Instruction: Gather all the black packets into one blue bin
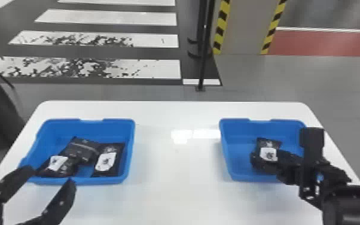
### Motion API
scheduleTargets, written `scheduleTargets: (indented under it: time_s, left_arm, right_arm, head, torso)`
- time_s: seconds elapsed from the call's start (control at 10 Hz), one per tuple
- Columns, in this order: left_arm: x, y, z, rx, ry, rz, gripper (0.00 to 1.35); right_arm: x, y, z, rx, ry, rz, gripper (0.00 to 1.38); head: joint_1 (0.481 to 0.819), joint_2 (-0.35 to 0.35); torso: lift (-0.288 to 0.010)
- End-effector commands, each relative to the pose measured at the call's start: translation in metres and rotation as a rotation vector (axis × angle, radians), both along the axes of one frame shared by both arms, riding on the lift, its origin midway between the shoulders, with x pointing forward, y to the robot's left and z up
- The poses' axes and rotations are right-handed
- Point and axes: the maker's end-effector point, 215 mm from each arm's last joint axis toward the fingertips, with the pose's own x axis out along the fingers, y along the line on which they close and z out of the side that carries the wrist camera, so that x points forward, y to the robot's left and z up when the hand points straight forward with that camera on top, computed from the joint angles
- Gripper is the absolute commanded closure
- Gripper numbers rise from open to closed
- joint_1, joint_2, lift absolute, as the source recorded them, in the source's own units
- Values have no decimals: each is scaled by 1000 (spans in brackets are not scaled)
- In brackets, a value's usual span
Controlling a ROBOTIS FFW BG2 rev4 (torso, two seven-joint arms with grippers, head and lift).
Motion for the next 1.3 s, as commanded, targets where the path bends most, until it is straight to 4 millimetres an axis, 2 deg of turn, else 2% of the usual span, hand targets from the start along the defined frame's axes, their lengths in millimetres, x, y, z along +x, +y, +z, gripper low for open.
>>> scheduleTargets:
  time_s: [0.0,0.3,0.4,0.5,0.6,0.7,0.8,0.9,1.0,1.1,1.2]
  left_arm:
    - [1,-1,0,1,0,-3,223]
    - [4,-1,-1,-3,3,-4,223]
    - [6,-2,-2,-8,2,-6,223]
    - [6,-3,-2,-9,2,-9,223]
    - [7,-3,-5,-13,7,-8,223]
    - [7,-3,-7,-14,12,-8,225]
    - [7,-4,-6,-16,9,-9,229]
    - [8,-3,-5,-14,7,-8,231]
    - [9,-4,-4,-16,4,-11,231]
    - [10,-7,-4,-31,6,-18,231]
    - [12,-12,-3,-46,8,-35,231]
  right_arm:
    - [4,-8,-16,-2,42,-13,236]
    - [0,-23,-29,-20,96,-40,236]
    - [-1,-25,-36,-20,116,-43,279]
    - [-2,-24,-41,-17,144,-47,478]
    - [-2,-26,-43,-20,168,-53,768]
    - [3,-29,-38,-31,162,-54,894]
    - [9,-31,-32,-40,136,-56,1125]
    - [17,-31,-22,-54,83,-54,1265]
    - [26,-30,-10,-61,31,-42,1280]
    - [25,-27,2,-72,-5,-35,1280]
    - [21,-27,29,-106,-61,-27,1280]
  head:
    - [695,-48]
    - [695,-73]
    - [695,-79]
    - [695,-82]
    - [695,-86]
    - [695,-88]
    - [695,-91]
    - [695,-93]
    - [695,-95]
    - [695,-93]
    - [695,-91]
  torso:
    - [-110]
    - [-110]
    - [-110]
    - [-110]
    - [-110]
    - [-110]
    - [-110]
    - [-110]
    - [-110]
    - [-110]
    - [-110]
